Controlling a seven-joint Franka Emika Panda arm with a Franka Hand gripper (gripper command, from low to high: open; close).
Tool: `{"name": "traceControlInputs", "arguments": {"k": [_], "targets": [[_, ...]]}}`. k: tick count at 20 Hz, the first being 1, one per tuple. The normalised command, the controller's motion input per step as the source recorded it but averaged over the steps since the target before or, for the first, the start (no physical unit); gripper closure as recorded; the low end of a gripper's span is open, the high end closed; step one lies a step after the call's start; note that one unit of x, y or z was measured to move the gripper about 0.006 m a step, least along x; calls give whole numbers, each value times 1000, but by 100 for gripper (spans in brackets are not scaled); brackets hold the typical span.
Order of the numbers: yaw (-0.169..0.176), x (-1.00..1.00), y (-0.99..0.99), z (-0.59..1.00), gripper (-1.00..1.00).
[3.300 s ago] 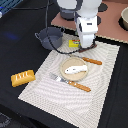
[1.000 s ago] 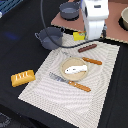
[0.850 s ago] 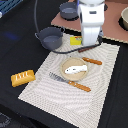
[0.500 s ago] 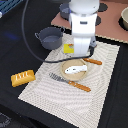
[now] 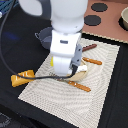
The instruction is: Interact with the objects in diverse but meaningful ways.
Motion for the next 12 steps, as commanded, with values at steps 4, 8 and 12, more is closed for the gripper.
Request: {"name": "traceControlInputs", "arguments": {"k": [4, 8, 12], "targets": [[-26, 243, -944, -1, 100], [-33, 266, -861, -76, 100], [-12, 154, -464, -206, 100]]}}
